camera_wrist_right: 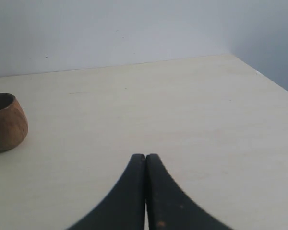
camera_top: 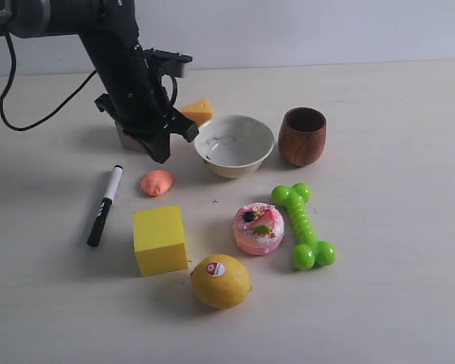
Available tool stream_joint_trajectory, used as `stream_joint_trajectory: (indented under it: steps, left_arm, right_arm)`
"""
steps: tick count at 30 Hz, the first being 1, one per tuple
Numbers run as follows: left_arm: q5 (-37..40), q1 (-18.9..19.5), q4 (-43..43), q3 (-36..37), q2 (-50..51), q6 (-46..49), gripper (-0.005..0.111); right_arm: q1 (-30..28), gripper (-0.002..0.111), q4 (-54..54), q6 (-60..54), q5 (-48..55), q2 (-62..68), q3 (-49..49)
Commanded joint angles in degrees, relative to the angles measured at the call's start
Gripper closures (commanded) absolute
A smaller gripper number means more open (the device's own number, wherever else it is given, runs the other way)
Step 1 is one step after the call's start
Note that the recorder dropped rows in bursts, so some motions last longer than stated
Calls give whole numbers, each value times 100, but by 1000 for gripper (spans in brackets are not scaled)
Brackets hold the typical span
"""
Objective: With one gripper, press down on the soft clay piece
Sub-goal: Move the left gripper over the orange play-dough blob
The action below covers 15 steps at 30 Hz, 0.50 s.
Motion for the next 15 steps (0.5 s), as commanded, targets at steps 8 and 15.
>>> stream_joint_trajectory:
  steps: [8,15]
  left_arm:
    - [-45,-96,628,-205,175,647,103]
    - [-95,-96,518,-205,199,613,103]
  right_arm:
    - [3,108,-5,-14,-34,-31,30]
    - [3,108,-5,-14,-34,-31,30]
